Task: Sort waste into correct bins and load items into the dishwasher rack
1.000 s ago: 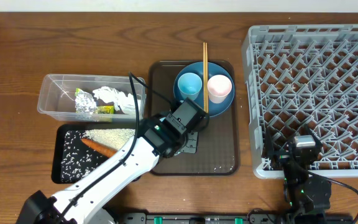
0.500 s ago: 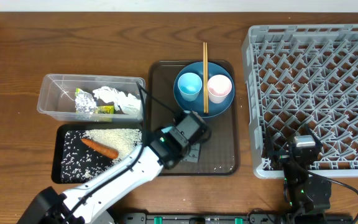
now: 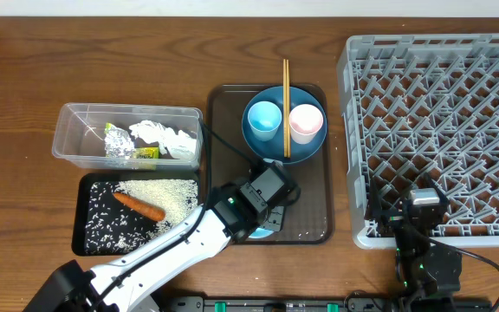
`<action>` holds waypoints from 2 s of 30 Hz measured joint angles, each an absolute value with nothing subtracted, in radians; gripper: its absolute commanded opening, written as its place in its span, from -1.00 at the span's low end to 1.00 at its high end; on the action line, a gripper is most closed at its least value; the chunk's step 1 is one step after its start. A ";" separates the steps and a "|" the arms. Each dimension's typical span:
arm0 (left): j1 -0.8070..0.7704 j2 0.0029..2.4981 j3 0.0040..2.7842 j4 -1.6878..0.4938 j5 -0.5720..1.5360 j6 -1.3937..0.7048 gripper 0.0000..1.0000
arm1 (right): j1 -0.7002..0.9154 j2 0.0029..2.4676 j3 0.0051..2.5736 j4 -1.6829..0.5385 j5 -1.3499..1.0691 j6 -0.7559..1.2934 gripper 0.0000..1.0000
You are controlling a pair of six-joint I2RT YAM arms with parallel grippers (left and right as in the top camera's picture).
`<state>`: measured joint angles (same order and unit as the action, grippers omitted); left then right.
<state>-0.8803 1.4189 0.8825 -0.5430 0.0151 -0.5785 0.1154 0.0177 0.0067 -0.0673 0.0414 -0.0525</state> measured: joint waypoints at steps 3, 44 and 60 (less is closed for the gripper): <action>-0.872 1.397 0.889 -0.572 0.014 -0.578 0.25 | 0.115 0.018 0.007 -0.067 0.041 -0.052 0.98; -0.597 0.920 1.060 -0.872 -0.314 -0.561 0.93 | 0.115 0.018 0.007 -0.067 0.041 -0.052 0.98; -0.597 0.936 1.060 -0.872 -0.315 -0.557 0.97 | 0.115 0.018 0.007 -0.067 0.041 -0.052 0.99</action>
